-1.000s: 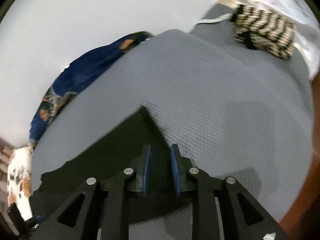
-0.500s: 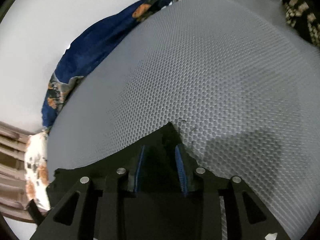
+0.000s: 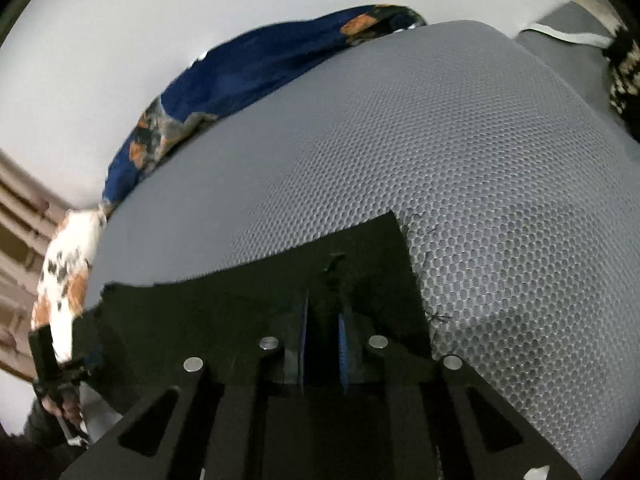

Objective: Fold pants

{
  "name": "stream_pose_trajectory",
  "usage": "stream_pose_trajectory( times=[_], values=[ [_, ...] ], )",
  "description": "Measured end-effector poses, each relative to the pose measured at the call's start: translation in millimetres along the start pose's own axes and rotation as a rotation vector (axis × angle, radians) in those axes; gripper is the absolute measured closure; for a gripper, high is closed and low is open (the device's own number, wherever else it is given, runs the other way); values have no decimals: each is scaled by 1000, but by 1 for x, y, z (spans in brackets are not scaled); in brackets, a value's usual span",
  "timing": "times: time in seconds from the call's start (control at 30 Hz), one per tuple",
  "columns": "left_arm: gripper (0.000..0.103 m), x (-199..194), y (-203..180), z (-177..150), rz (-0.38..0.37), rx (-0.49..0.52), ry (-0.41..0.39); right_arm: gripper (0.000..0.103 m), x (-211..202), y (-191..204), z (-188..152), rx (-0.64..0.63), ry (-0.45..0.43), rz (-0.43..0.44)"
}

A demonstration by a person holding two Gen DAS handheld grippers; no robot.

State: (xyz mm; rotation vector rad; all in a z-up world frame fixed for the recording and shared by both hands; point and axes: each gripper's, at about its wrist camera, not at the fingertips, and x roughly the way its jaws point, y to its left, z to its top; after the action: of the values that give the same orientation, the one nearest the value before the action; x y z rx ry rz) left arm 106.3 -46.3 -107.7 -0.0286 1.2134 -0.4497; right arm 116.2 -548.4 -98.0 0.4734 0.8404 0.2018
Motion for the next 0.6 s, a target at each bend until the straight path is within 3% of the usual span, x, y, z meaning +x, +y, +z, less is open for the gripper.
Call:
stream_pose_trajectory(
  times=[0.1,0.27,0.5,0.6],
  values=[
    [47,-2,-1,1,-4,-1,-11,98,-17,-1,1,0,-89,-6],
    [47,-10,7,2,9,-24,-68,100,-38,11,11,-12,-239,-100],
    [47,-2,30,-7,62,-74,-76,100,9,-12,18,67,-162,-217],
    [47,-3,33,-8,55,-66,-84,97,17,-19,15,123,-151,-216]
  ],
)
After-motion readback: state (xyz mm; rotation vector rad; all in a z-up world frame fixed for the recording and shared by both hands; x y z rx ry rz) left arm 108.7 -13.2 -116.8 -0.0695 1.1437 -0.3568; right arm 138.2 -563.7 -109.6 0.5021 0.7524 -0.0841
